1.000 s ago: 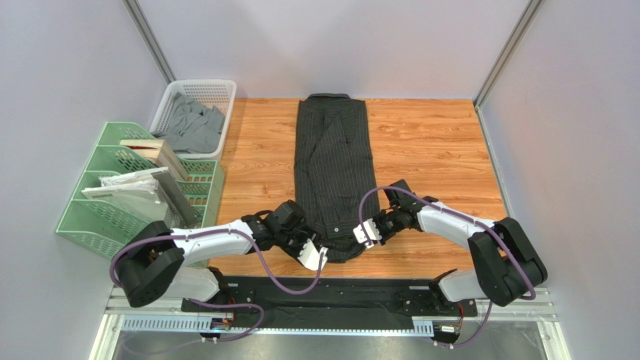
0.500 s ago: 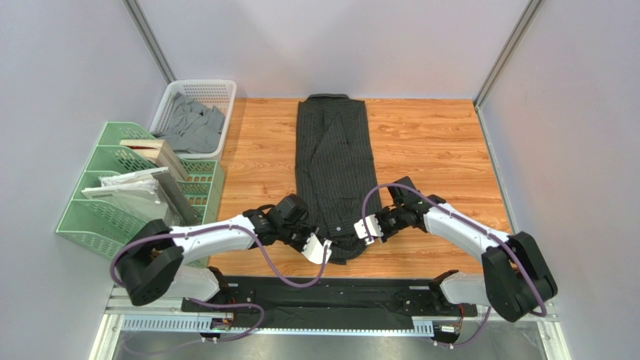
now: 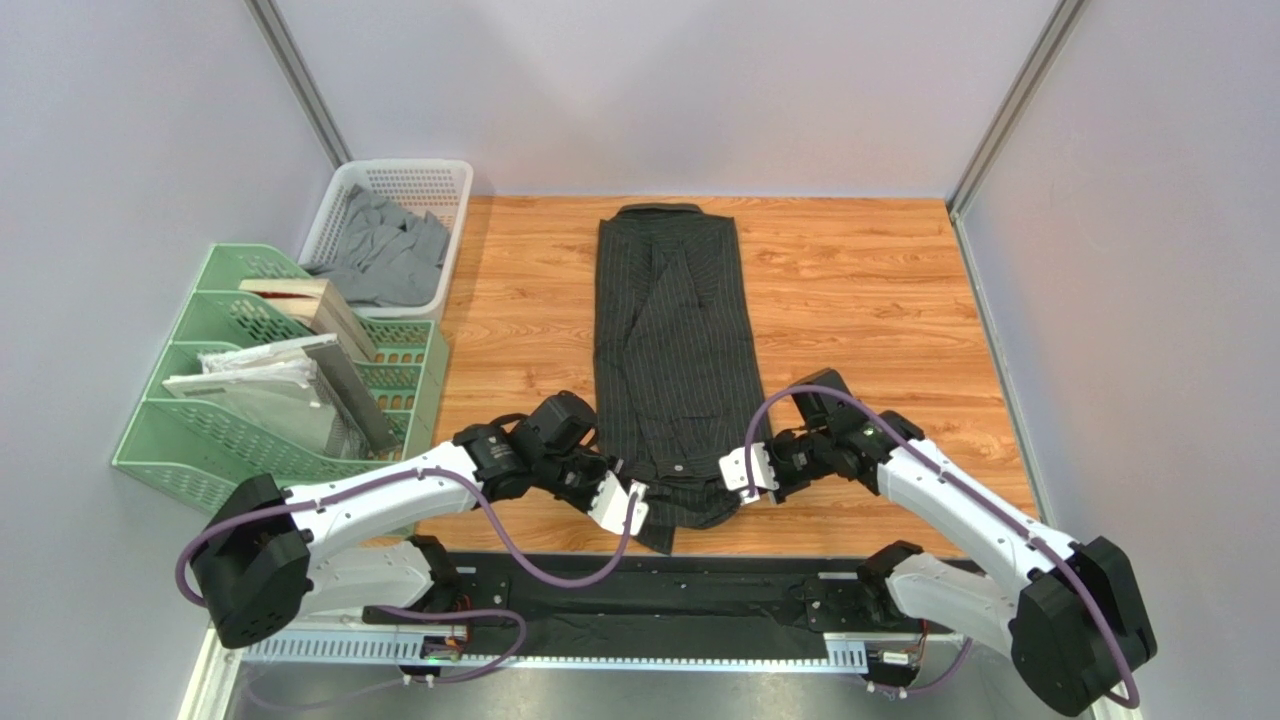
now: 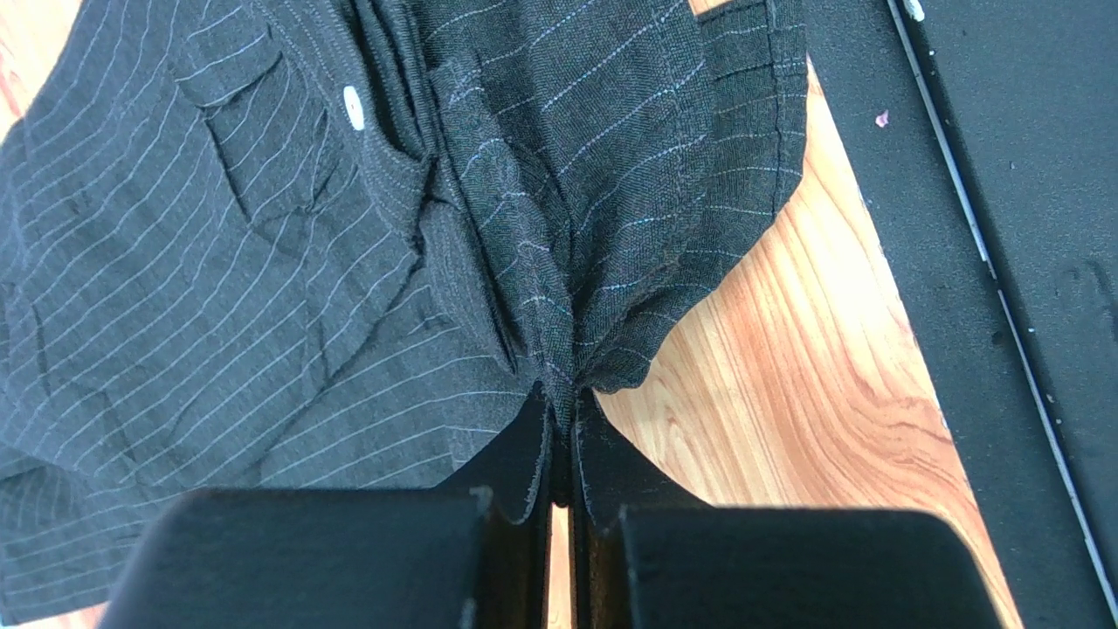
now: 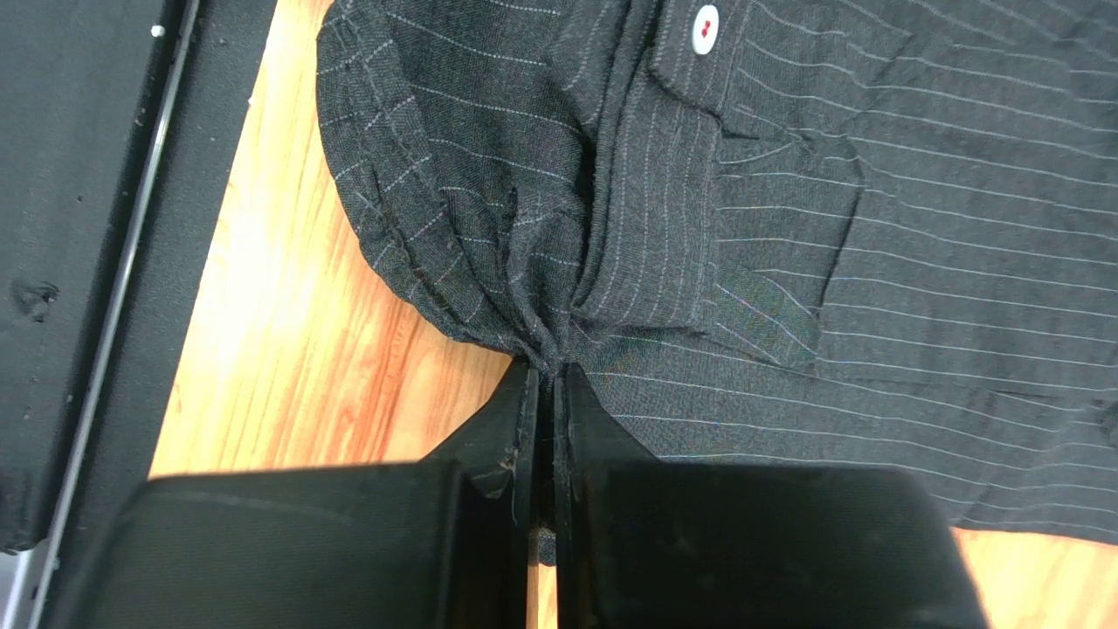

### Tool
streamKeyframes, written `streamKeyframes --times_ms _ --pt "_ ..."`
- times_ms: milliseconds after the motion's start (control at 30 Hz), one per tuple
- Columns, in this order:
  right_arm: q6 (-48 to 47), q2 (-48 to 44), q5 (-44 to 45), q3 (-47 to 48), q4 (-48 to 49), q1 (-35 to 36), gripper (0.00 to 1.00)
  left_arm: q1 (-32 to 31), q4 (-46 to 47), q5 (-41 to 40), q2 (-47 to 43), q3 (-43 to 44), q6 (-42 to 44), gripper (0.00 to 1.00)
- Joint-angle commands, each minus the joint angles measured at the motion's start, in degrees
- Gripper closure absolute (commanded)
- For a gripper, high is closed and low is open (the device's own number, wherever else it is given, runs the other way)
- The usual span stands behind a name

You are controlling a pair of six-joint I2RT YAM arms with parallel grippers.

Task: Fold and stack the long sleeve shirts
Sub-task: Fold the shirt

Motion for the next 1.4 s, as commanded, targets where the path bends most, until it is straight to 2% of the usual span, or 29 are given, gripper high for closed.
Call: streamKeyframes --times_ms 0,200,367,500,600,700,900,1000,1033,1167,1200,1300,1333,1367 --pt "2.36 1.75 -0.11 3.33 -0.53 0.13 1.00 0.02 -1.29 1.49 -0.02 1.27 -1.47 1.00" --pt "1.13 2.28 -1.08 4.56 -2.37 0.13 1.00 0.02 -3.13 3.16 -0.01 3.38 -1.12 1.00" --pt "2.01 2.45 -1.96 10.08 -5.10 0.13 1.00 0.72 -5.68 5.09 -1.60 7.59 -1.03 1.00" --pt "1.84 6.48 -1.34 16.50 -6.76 -1.88 1.00 6.50 -9.36 7.47 1.03 13.74 0.89 1.00" --pt "-1.15 12.02 -2.04 23.88 -9.39 -5.22 1.00 12.12 -11.40 10.02 6.21 20.42 2.83 1.00" --pt "-5.54 21.68 -3.18 32.38 -12.47 -8.82 1.00 16.70 -12.89 11.25 14.03 27.80 4.24 1.00" --pt "-6.69 44.00 -3.98 51.38 -17.84 -13.23 1.00 24.35 -16.93 13.09 37.20 47.30 0.21 1.00" --pt "-6.51 53.32 -3.63 60.79 -18.81 -14.63 1.00 26.64 -19.04 13.18 45.56 58.71 -1.46 1.00" --pt "-6.60 55.69 -3.45 65.16 -19.16 -14.90 1.00 27.09 -19.48 13.44 47.25 60.32 -1.73 1.00" --pt "-6.60 62.48 -4.15 72.14 -21.62 -15.34 1.00 27.71 -22.64 12.13 52.71 65.07 -1.03 1.00" --pt "-5.99 63.79 -4.33 72.67 -21.71 -15.26 0.99 27.79 -22.82 11.95 53.76 65.52 -1.29 1.00" --pt "-4.59 64.85 -3.98 73.20 -21.62 -15.34 0.84 28.06 -22.30 10.29 54.74 65.52 -3.22 0.93" --pt "-3.10 64.95 -3.37 73.20 -21.62 -15.34 0.74 28.23 -22.12 10.11 54.92 65.78 -4.19 0.85" --pt "-2.22 64.95 -3.28 73.38 -21.28 -15.60 0.65 28.93 -22.21 10.19 55.09 66.13 -6.02 0.81"
